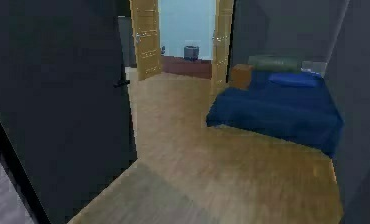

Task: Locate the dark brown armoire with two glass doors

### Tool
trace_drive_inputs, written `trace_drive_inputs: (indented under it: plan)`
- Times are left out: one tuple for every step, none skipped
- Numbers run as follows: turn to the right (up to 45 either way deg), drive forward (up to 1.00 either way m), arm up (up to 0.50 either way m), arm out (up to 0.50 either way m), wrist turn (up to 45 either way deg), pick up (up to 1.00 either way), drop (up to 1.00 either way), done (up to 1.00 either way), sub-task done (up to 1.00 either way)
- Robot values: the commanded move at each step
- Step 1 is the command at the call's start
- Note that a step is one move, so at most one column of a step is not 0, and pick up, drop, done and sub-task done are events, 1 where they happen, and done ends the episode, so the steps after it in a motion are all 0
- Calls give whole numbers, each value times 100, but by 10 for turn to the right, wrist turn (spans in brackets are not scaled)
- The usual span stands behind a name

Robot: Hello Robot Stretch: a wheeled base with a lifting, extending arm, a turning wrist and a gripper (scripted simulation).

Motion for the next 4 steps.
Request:
trace_drive_inputs:
  plan:
    - [0,100,0,0,0,0,0,0,0]
    - [0,85,0,0,0,0,0,0,0]
    - [360,0,0,0,0,0,0,0,0]
    - [0,5,0,0,0,0,0,0,0]
